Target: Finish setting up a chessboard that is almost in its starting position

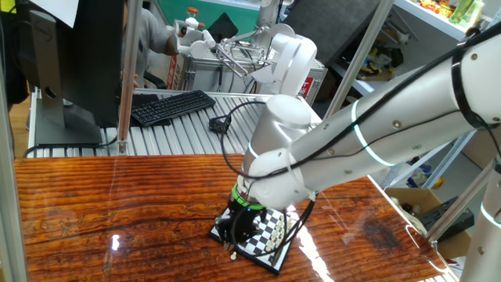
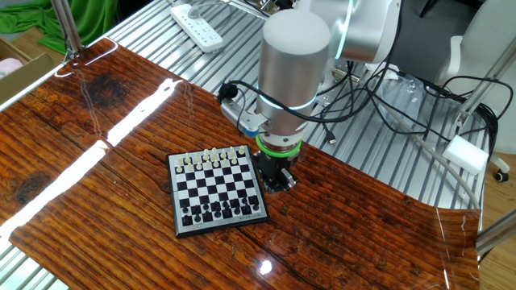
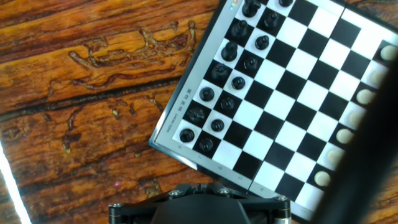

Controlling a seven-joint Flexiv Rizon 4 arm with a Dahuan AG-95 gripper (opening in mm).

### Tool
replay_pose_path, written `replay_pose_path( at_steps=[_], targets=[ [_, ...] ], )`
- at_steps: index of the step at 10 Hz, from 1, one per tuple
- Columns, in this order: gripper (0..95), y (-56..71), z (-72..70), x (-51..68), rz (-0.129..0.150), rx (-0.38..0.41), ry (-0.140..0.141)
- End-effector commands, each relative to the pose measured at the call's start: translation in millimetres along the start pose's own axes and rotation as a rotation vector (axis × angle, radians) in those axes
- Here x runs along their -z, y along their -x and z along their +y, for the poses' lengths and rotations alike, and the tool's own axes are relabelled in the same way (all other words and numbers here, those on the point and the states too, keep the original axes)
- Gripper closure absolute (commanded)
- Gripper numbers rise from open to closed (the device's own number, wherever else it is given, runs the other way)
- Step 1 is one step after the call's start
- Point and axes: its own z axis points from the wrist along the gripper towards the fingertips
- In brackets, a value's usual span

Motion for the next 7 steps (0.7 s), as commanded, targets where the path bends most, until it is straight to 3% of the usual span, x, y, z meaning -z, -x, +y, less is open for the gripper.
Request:
replay_pose_path(
  at_steps=[1,7],
  targets=[
    [95.0,1.0,-0.7,-2.5,-0.01,-0.005,-0.006],
    [95.0,-1.7,1.7,1.2,0.001,-0.017,-0.012]
  ],
)
